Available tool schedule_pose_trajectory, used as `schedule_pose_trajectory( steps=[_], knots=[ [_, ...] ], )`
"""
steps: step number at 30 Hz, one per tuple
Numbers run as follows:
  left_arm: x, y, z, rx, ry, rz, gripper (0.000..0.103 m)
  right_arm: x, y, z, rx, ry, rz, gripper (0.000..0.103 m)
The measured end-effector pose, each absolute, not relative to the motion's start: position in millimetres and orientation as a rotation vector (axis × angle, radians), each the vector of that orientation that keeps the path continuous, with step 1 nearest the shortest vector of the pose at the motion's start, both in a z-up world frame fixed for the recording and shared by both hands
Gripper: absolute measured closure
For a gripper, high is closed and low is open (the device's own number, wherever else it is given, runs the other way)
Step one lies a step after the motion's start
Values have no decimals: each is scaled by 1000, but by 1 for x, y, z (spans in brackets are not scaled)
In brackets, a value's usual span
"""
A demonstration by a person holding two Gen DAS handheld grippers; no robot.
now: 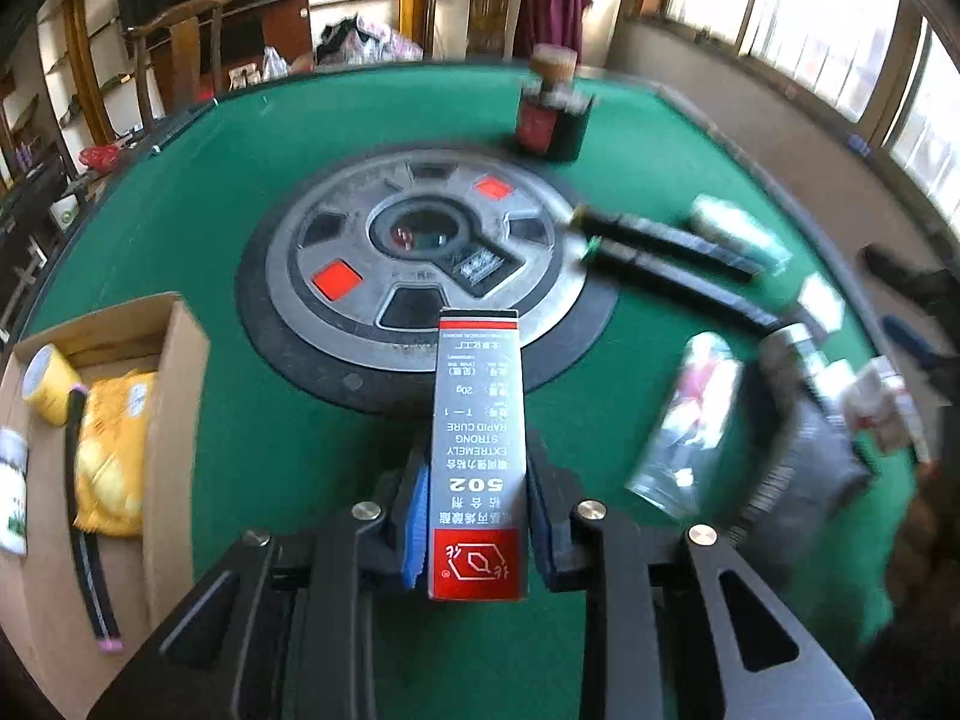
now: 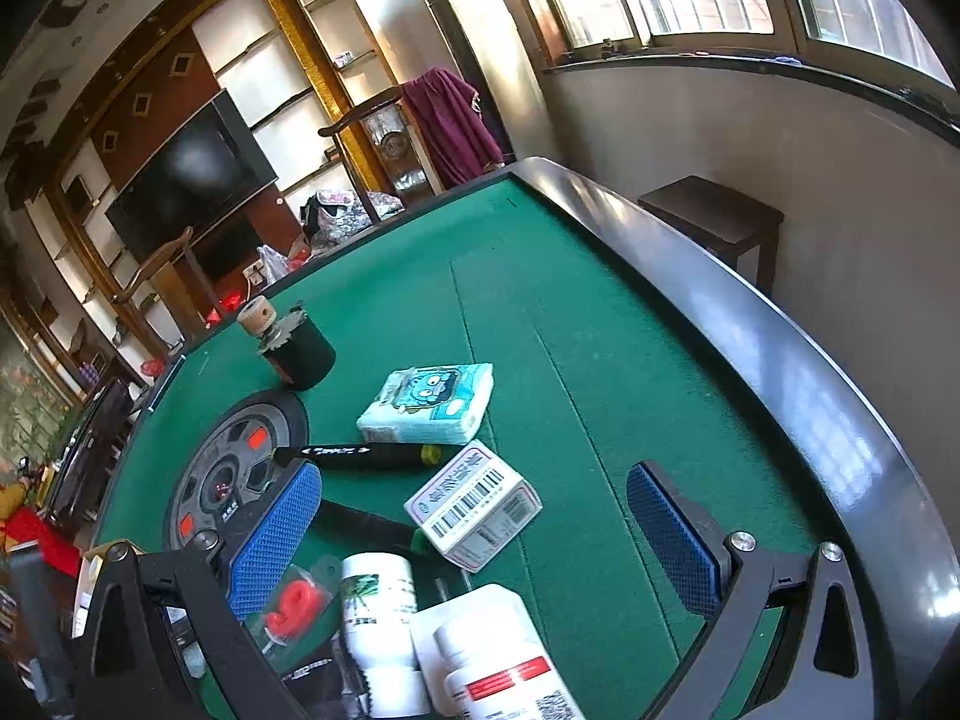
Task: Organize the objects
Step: 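Grasp the white red-labelled medicine bottle with the right gripper while the left holds the glue box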
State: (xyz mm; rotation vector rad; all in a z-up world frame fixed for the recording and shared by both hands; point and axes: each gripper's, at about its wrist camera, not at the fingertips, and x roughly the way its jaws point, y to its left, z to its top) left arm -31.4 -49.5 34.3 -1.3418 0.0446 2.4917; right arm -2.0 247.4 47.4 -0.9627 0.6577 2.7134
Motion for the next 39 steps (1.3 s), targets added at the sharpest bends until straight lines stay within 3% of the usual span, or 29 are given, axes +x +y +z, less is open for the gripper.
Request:
schedule_pose_trajectory(
  steps=[5,12,18,23,31,39],
  knots=[
    [18,-87,77,-1160,-148,2473,77,4,251,49,-911,603,2679,0],
    [65,-128,103,-1015,-176,2480,77,34,258,46,-1076,531,2741,2],
    [76,-148,94,-1030,-197,2508,77,42,244,44,-1219,357,2774,30],
    [79,-167,84,-1085,-261,2519,77,29,233,35,-1291,323,2781,65],
    [83,-174,83,-1077,-271,2551,76,34,237,25,-1324,432,2760,66],
    [83,-209,85,-1080,-290,2613,76,52,224,53,-1352,798,2895,66]
  ],
)
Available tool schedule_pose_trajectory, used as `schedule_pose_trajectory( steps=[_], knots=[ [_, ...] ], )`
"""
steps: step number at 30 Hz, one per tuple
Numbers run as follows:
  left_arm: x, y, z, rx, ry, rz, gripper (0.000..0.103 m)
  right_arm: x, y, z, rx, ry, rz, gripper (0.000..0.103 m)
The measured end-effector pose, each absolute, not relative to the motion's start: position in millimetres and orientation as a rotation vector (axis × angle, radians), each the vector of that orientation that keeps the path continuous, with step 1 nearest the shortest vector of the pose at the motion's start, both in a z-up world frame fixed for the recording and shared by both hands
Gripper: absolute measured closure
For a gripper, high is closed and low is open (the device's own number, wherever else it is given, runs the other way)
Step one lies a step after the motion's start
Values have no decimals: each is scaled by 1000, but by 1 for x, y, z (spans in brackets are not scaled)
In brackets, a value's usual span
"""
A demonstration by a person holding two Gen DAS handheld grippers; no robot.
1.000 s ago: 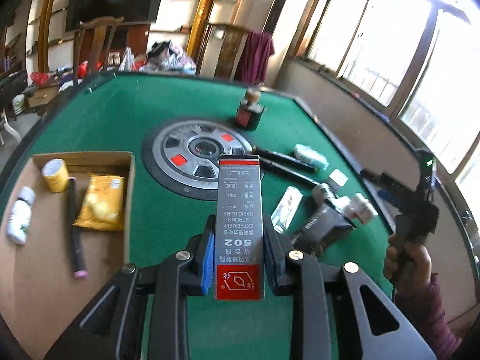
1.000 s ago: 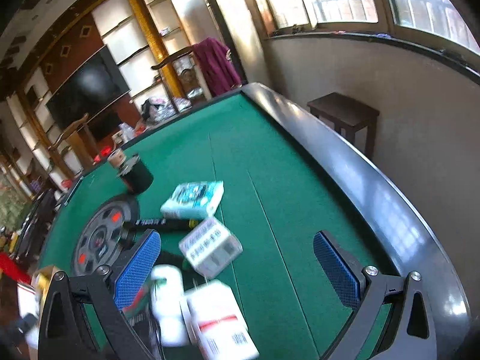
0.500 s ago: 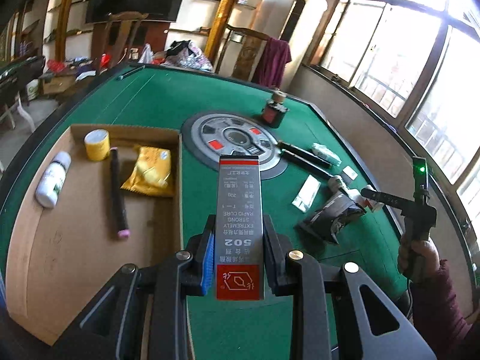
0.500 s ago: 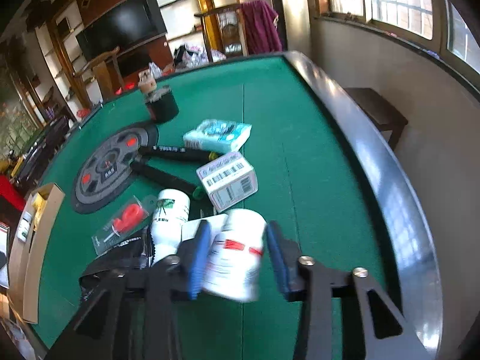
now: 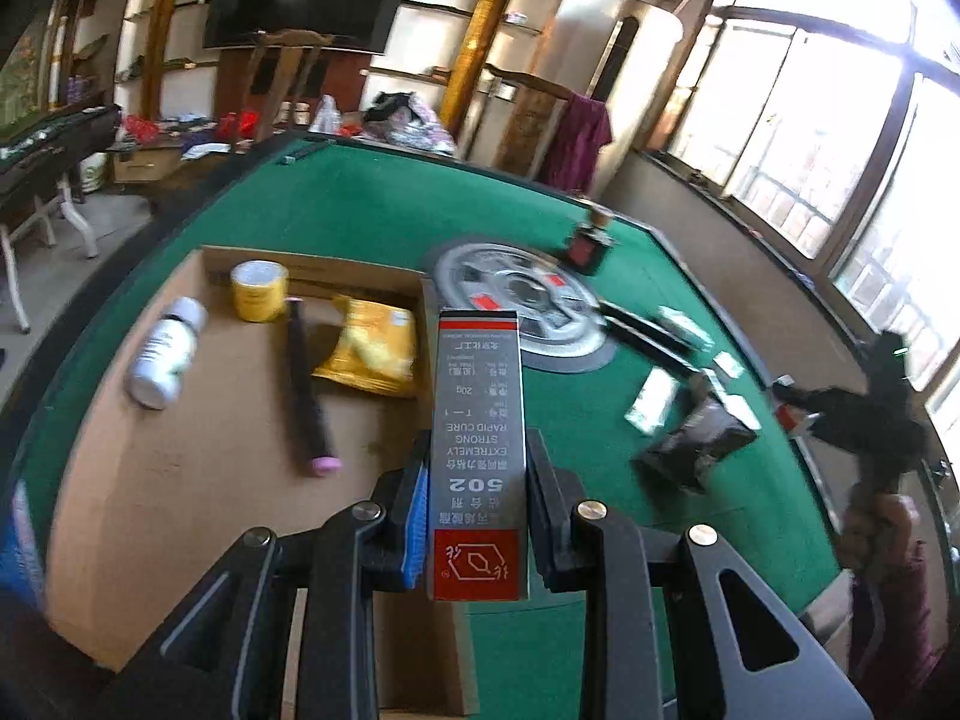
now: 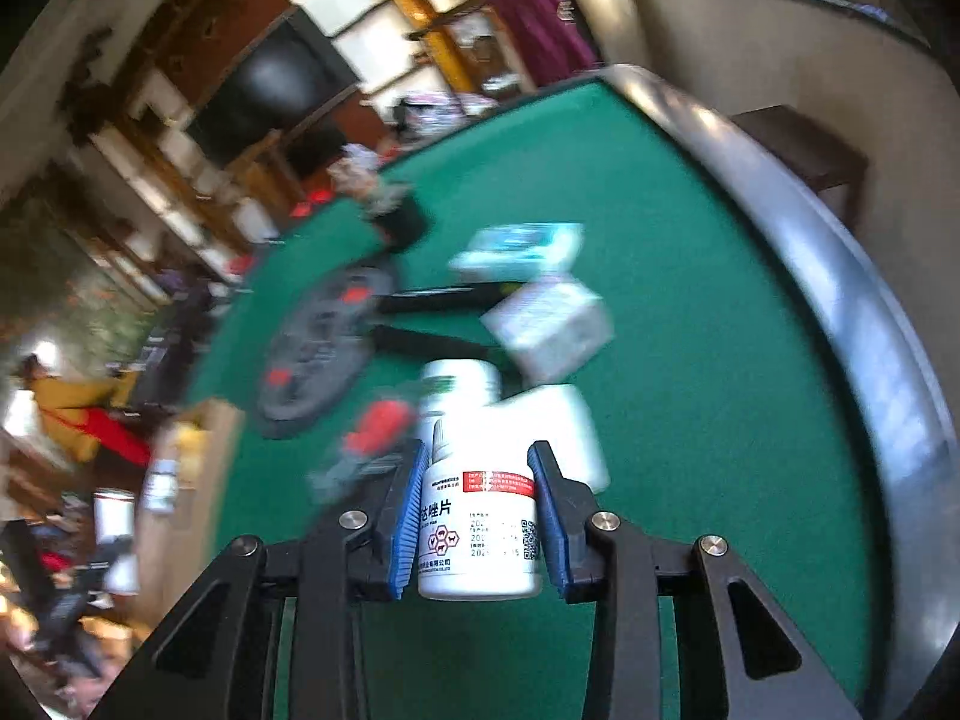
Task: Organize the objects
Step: 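Grasp the white red-labelled medicine bottle with the right gripper while the left holds the glue box, then place the glue box and medicine bottle into the cardboard box, open both grippers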
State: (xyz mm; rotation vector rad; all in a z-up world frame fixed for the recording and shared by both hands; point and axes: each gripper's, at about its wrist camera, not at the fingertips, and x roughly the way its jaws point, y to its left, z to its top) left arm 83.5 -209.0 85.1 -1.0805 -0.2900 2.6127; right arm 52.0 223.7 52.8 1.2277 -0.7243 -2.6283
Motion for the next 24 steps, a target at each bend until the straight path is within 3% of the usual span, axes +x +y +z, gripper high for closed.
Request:
schedule_pose_trajectory(
  steps=[9,14,24],
  knots=[
    [51,-281,76,-1254,-217,2743,76,14,64,88,1152,-618,-2270,66],
    [19,-307,58,-1354,-227,2730,76,-18,-50,75,1225,-526,-2124,65],
    [-25,-316,19,-1473,-327,2652,76,-85,-170,37,1390,-469,-2072,65]
  ],
)
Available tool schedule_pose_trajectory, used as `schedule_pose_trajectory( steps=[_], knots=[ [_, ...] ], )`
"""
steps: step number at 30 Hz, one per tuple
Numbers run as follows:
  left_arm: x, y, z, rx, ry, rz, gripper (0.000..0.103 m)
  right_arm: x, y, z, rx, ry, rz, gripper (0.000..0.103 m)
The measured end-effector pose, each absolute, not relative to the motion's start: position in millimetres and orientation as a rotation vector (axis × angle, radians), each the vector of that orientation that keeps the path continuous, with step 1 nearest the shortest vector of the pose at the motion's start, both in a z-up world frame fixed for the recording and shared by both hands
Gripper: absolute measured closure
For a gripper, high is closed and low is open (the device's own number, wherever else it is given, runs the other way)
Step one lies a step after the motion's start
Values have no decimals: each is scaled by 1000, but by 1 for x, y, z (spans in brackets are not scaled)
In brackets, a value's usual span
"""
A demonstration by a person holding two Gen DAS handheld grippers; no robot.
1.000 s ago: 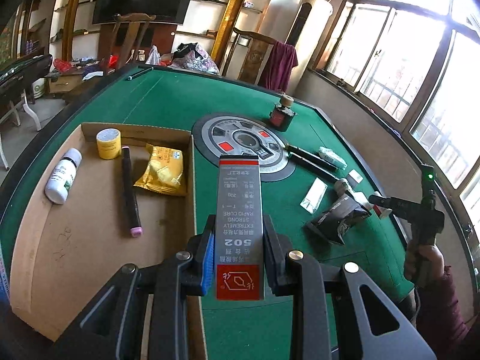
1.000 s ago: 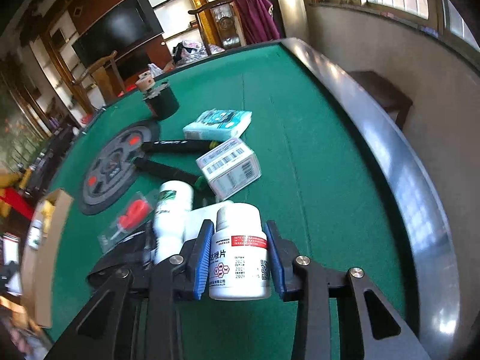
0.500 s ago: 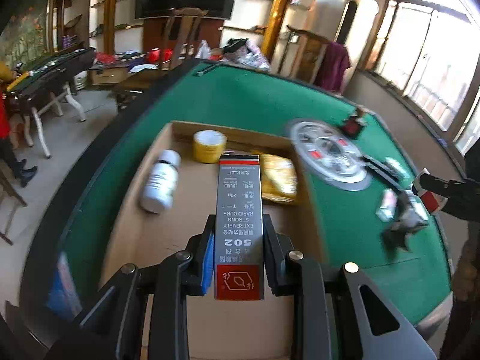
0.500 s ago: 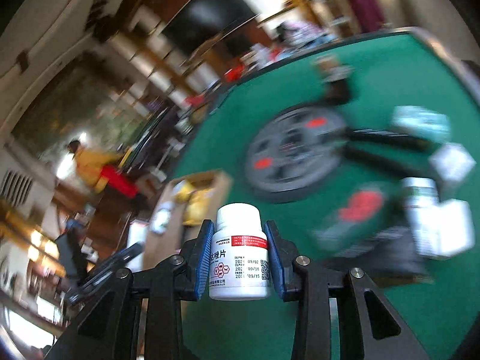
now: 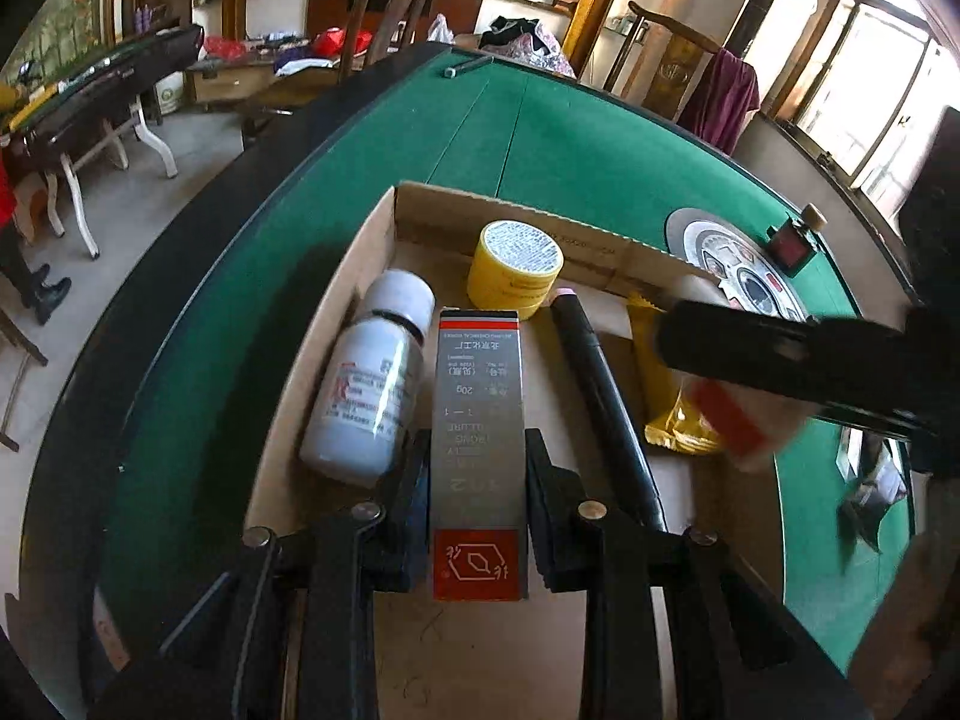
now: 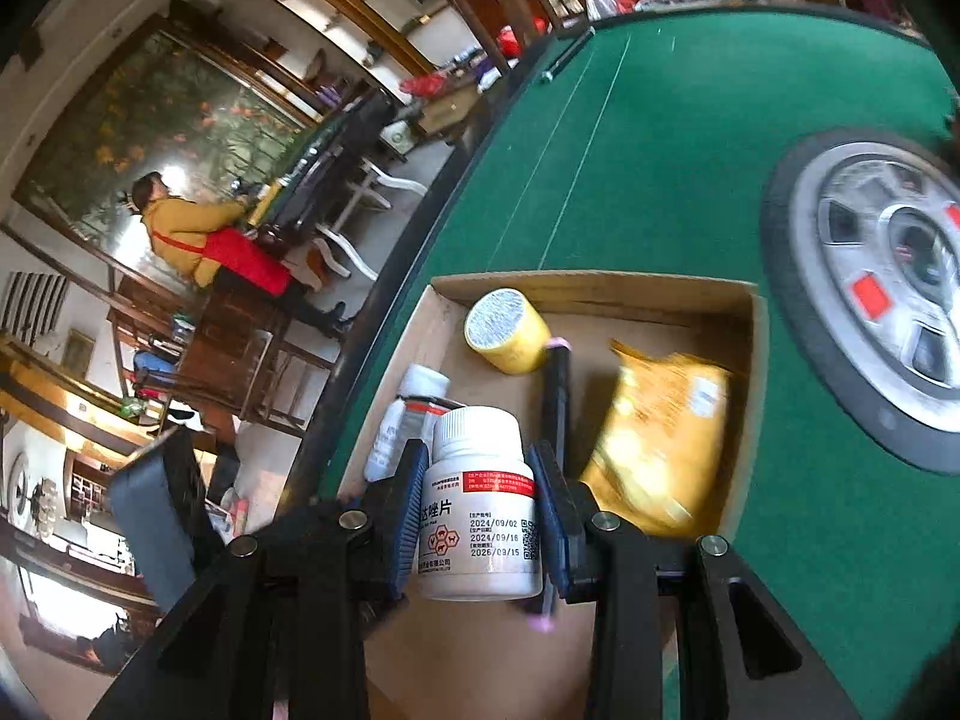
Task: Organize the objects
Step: 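Place the glue box and medicine bottle into the cardboard box, open both grippers, then grasp the black snack bag with the left gripper while the right approaches white packs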
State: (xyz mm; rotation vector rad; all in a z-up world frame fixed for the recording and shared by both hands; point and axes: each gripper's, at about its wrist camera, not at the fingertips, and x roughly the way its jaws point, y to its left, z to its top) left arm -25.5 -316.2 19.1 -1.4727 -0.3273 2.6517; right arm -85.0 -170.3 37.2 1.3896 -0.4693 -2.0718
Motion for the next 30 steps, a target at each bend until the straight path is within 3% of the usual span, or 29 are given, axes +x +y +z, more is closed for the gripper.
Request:
schedule_pose_trajectory(
  steps=[4,12,25,30],
  knots=[
    [-28,-322,14,-1484,-411,2608,70,-103,-194,24,1432,-449,-2080,65],
    [3,-337,38,-1329,-556,2597,33,-113,-207,13,1462,-341,-2106,64],
    [45,-346,71,-1214,-556,2709,24,-80,-141,47,1327,-313,-2251,41],
    [62,-324,86,-1179,-369,2821,21,-48,-89,79,1208,-247,-2389,31]
  ],
)
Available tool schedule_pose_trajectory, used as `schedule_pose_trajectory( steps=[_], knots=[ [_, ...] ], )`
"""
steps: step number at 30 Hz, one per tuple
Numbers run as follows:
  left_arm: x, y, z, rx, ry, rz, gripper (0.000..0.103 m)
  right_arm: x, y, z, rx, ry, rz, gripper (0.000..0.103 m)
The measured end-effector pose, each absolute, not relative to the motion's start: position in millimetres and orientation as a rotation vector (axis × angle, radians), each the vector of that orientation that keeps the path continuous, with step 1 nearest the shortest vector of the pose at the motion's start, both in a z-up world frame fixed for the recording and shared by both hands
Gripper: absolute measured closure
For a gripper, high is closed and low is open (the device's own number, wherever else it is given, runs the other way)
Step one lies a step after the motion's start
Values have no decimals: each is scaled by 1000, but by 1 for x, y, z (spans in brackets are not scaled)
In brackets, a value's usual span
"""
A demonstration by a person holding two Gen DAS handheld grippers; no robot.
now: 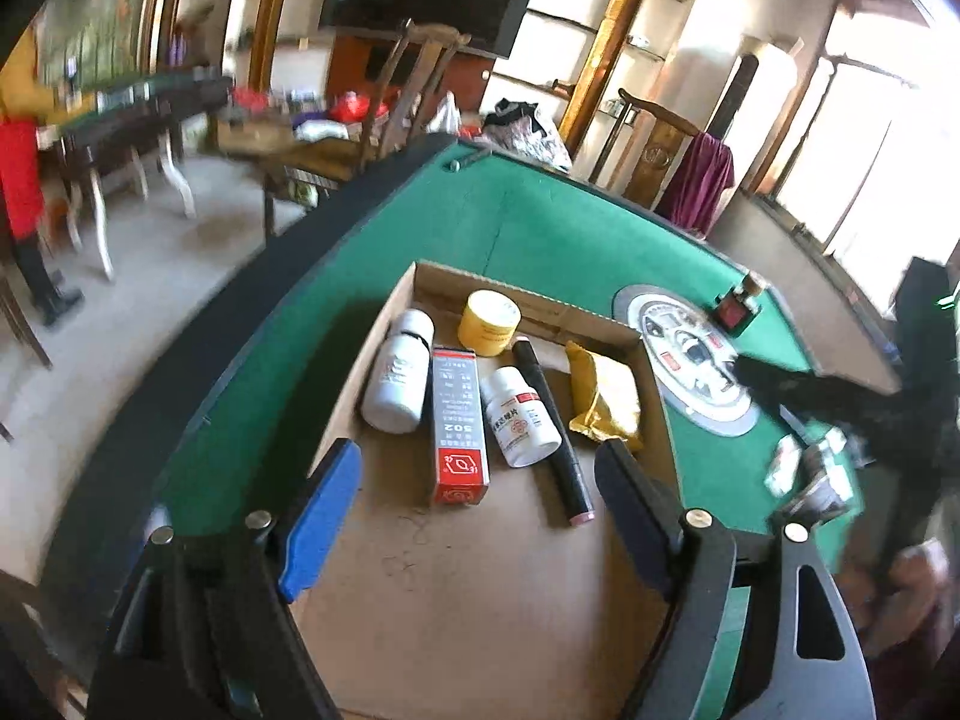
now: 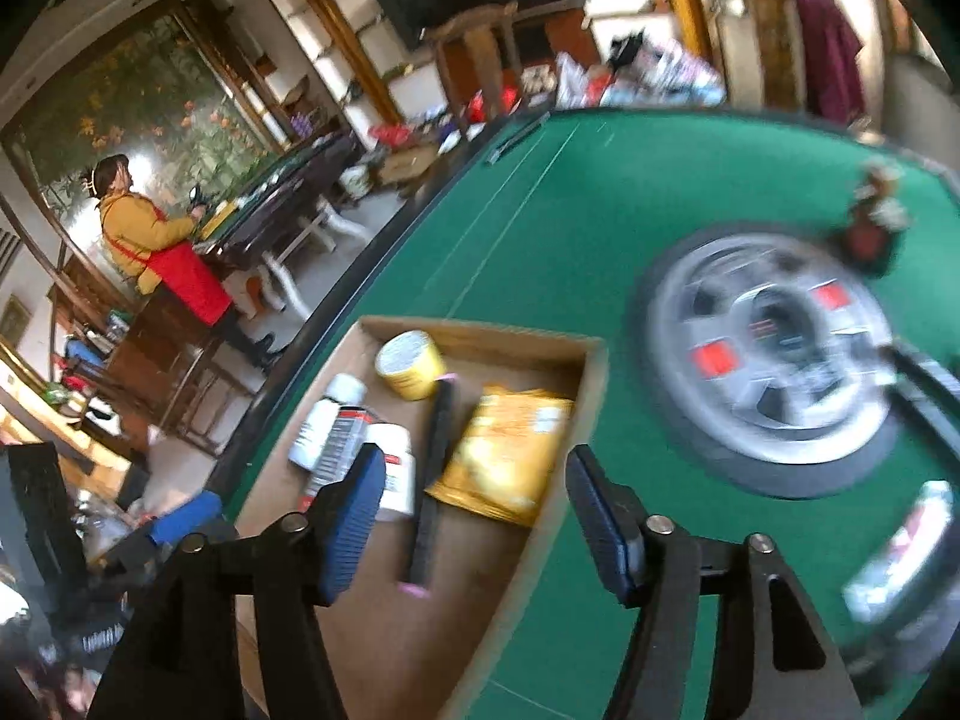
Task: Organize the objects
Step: 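Grasp the black snack bag with the left gripper while the right approaches white packs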
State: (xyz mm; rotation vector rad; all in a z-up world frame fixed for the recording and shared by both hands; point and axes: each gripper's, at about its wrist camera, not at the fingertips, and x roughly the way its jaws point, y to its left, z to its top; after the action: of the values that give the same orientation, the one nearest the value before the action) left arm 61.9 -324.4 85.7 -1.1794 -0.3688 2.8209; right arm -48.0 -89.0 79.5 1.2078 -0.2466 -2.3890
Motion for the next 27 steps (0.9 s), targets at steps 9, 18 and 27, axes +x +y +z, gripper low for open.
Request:
schedule_pose_trajectory(
  steps=[9,18,27],
  knots=[
    [73,-264,103,-1183,-215,2725,18,8,59,101,1147,-323,-2692,22],
    [66,-139,98,-1147,-43,2452,15,52,208,79,1155,-565,-2950,19],
    [53,3,63,-1055,374,2307,15,44,250,50,1104,-619,-3017,19]
  ],
)
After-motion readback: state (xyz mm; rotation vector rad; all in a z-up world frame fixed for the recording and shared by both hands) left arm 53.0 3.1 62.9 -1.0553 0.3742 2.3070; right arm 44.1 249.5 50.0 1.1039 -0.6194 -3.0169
